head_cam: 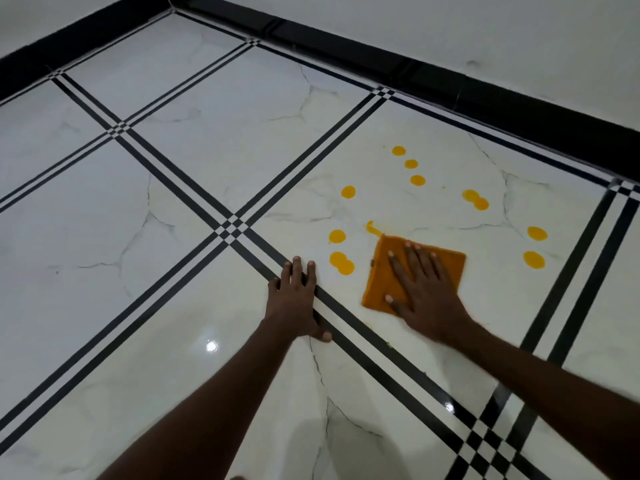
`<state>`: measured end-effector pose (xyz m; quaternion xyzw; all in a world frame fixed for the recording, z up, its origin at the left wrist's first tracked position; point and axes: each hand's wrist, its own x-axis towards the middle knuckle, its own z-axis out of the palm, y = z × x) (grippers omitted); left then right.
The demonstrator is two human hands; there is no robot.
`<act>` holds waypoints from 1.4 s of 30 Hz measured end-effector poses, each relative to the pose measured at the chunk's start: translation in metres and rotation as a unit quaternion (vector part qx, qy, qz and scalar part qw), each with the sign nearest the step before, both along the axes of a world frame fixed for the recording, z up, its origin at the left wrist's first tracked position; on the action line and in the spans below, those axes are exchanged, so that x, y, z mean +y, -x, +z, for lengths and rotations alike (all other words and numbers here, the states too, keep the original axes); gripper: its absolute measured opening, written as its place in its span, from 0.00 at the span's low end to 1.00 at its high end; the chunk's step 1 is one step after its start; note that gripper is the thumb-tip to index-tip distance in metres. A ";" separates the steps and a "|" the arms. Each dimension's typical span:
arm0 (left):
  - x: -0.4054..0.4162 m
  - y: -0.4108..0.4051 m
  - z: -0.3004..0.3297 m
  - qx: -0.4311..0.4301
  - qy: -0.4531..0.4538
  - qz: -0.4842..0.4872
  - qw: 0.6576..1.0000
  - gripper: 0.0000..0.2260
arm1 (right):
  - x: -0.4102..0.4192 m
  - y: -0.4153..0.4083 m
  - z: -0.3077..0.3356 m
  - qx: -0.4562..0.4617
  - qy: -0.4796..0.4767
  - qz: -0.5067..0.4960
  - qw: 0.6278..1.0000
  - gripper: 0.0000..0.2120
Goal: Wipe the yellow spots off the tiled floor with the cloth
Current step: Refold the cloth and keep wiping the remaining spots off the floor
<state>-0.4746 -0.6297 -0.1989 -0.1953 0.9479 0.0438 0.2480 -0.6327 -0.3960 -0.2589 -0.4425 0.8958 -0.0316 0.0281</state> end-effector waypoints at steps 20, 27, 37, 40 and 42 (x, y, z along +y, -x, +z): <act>-0.059 -0.002 -0.005 0.031 -0.031 0.015 0.999 0.67 | -0.131 0.024 0.005 -0.051 0.031 -0.210 0.976 0.40; -0.054 0.001 -0.002 0.032 -0.015 0.020 0.999 0.67 | -0.079 -0.053 0.006 -0.034 0.034 -0.255 0.966 0.40; -0.054 0.002 -0.004 0.029 -0.019 0.022 0.999 0.68 | -0.113 0.012 0.011 -0.082 0.047 -0.333 0.938 0.42; -0.052 0.002 0.001 0.016 -0.017 0.024 0.999 0.68 | -0.098 -0.034 0.016 -0.131 0.006 -0.381 0.915 0.44; -0.053 0.003 0.001 0.012 -0.017 0.017 1.000 0.68 | -0.109 -0.034 0.026 -0.190 -0.034 -0.398 0.897 0.47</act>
